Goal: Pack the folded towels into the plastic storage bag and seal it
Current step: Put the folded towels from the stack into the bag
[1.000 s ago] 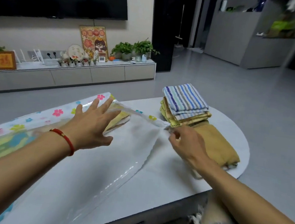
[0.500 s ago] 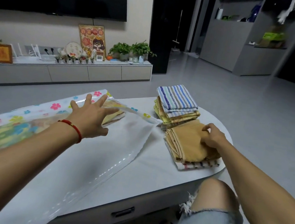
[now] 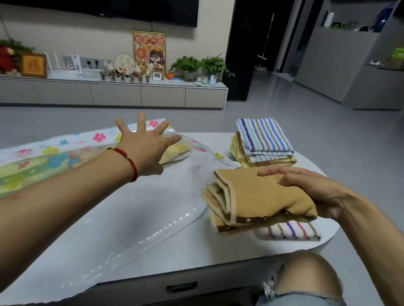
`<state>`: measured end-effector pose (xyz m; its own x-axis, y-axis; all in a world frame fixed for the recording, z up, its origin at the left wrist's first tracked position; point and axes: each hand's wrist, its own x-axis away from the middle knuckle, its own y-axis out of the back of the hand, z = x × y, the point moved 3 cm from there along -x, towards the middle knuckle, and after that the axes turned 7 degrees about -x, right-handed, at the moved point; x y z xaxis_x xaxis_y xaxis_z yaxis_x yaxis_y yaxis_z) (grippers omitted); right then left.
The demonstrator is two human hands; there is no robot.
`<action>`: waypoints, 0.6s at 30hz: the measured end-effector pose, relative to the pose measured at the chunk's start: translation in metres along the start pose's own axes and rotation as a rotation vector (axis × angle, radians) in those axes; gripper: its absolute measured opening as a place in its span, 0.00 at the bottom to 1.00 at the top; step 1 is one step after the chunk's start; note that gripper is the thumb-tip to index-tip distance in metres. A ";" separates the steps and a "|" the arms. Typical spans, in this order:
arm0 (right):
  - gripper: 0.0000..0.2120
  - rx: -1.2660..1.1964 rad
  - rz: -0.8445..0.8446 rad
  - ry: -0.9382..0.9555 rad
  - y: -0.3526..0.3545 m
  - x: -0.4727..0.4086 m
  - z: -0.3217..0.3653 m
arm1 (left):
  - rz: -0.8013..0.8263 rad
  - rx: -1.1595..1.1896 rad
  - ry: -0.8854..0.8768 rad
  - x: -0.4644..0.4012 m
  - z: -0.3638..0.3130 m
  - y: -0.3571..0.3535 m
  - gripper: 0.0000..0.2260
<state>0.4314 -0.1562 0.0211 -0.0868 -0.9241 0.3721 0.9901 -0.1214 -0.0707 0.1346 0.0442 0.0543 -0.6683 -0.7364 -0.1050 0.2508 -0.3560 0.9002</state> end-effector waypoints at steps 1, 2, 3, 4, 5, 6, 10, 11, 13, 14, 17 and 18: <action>0.19 0.030 0.065 -0.005 -0.017 -0.005 -0.001 | 0.007 -0.009 0.002 -0.001 0.001 0.001 0.39; 0.20 0.047 0.125 -0.003 -0.037 -0.015 -0.003 | 0.013 -0.022 0.002 -0.002 0.001 0.003 0.38; 0.20 0.050 0.177 0.006 -0.059 -0.029 -0.007 | 0.019 -0.032 0.003 -0.002 0.002 0.004 0.37; 0.20 0.041 0.212 0.022 -0.081 -0.044 -0.012 | 0.022 -0.035 0.006 -0.003 0.003 0.006 0.36; 0.20 0.018 0.217 0.045 -0.101 -0.063 -0.018 | 0.022 -0.031 0.011 -0.003 0.003 0.007 0.36; 0.20 -0.025 0.182 0.081 -0.119 -0.084 -0.024 | 0.017 -0.023 0.017 -0.004 0.005 0.008 0.36; 0.19 -0.177 -0.227 0.275 -0.153 -0.159 -0.054 | -0.007 0.019 0.026 -0.003 0.013 0.011 0.37; 0.19 -0.171 -0.327 0.280 -0.154 -0.172 -0.065 | -0.013 0.023 0.023 -0.003 0.015 0.012 0.37; 0.18 -0.153 -0.463 0.220 -0.156 -0.190 -0.085 | -0.019 0.024 0.011 -0.002 0.016 0.012 0.37; 0.17 -0.124 -0.514 0.194 -0.156 -0.195 -0.089 | -0.021 0.022 0.004 -0.001 0.016 0.011 0.37; 0.15 -0.015 -0.606 0.212 -0.161 -0.201 -0.086 | -0.012 0.027 0.000 0.001 0.015 0.007 0.38; 0.16 -0.002 -0.628 0.229 -0.164 -0.202 -0.084 | -0.009 0.029 -0.003 0.002 0.014 0.006 0.38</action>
<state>0.2773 0.0196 -0.1199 -0.6680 -0.7314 0.1373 0.7438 -0.6618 0.0935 0.1246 0.0485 0.0657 -0.6728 -0.7313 -0.1121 0.2241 -0.3459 0.9111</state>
